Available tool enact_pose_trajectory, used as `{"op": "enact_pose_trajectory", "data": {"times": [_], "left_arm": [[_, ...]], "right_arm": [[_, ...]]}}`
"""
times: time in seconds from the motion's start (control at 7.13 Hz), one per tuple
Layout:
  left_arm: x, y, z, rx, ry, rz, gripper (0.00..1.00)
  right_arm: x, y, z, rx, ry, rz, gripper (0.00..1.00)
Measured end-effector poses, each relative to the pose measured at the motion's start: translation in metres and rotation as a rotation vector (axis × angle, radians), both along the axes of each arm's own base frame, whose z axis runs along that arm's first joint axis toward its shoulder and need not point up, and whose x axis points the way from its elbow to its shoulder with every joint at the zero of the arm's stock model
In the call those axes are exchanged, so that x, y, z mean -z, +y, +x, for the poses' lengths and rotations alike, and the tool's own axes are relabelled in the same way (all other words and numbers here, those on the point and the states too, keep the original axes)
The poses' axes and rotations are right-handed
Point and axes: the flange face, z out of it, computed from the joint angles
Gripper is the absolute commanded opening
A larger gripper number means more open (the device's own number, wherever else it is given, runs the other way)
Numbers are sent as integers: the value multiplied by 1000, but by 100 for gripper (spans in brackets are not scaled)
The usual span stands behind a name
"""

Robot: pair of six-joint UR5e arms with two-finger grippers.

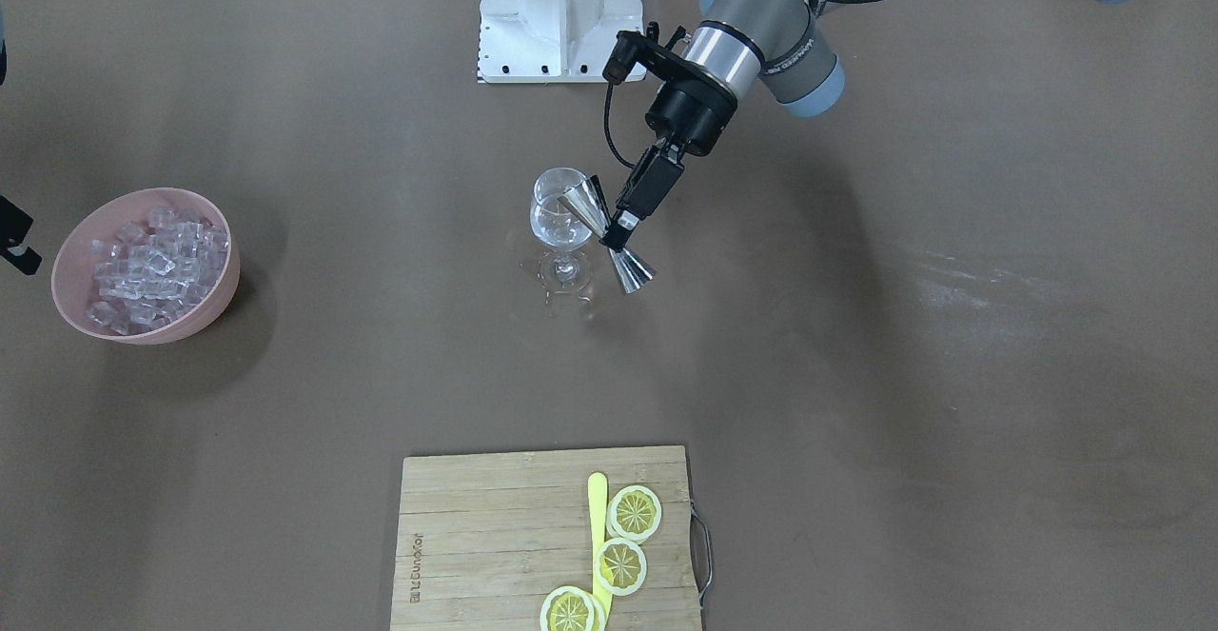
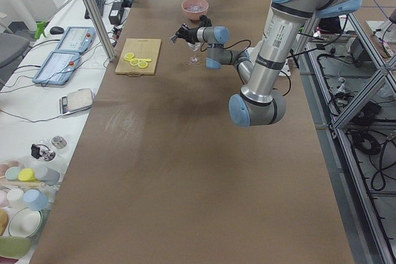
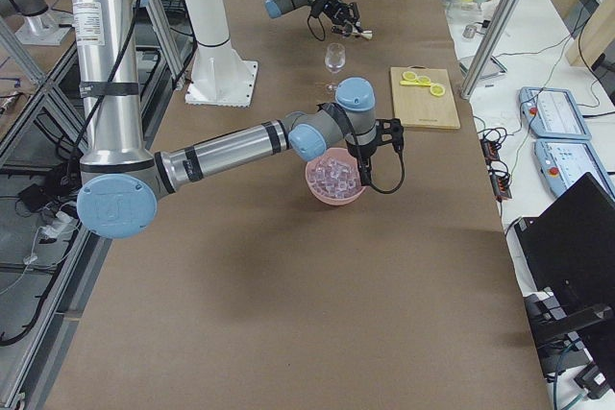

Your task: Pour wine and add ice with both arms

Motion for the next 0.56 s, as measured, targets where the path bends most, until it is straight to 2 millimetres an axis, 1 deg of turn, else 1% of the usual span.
{"op": "enact_pose_trajectory", "data": {"times": [0.56], "left_arm": [[3, -3, -2, 57, -98, 82, 0]], "right_arm": [[2, 1, -1, 9, -16, -5, 100]]}}
